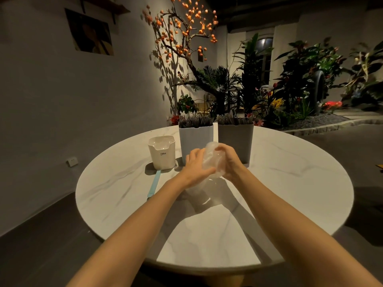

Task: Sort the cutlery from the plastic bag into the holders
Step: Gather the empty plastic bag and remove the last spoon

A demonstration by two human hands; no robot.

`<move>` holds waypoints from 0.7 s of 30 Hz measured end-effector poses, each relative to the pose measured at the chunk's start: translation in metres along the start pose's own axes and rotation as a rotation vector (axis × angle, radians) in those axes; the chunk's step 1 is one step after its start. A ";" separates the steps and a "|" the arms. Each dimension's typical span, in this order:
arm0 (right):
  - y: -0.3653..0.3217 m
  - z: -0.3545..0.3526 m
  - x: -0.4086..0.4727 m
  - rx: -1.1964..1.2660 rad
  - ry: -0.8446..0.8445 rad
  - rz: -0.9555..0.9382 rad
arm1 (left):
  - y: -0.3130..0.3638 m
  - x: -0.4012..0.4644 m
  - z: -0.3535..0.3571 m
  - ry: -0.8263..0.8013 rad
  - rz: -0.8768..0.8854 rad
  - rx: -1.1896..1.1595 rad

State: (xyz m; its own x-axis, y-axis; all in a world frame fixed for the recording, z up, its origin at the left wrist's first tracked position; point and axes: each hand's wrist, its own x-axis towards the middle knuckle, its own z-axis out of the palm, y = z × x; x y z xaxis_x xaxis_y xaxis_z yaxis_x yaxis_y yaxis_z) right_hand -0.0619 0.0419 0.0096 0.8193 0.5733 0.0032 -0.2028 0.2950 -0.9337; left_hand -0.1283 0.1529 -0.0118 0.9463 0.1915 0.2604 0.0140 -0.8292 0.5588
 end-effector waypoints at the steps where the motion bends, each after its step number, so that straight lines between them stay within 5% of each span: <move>1: 0.001 0.001 -0.001 0.012 -0.034 0.022 | 0.000 -0.002 -0.001 -0.019 -0.009 -0.030; 5: 0.003 0.005 -0.006 -0.073 -0.198 0.057 | -0.006 -0.007 -0.008 -0.061 -0.078 -0.201; 10: 0.010 0.022 -0.002 -0.460 -0.337 0.132 | -0.022 -0.008 -0.013 0.092 -0.126 -0.272; 17: 0.018 0.044 0.008 -0.651 -0.145 -0.026 | -0.037 -0.019 -0.029 0.048 -0.161 -0.107; 21: 0.016 0.048 0.012 -0.742 -0.145 -0.074 | -0.053 -0.021 -0.041 0.012 -0.256 -0.208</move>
State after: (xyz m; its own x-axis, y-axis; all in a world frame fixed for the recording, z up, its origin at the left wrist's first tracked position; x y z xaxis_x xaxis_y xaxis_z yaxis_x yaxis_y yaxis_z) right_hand -0.0814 0.0905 0.0120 0.7280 0.6816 0.0741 0.3055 -0.2257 -0.9251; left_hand -0.1618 0.2142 -0.0147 0.9168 0.3869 0.0990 0.1835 -0.6284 0.7560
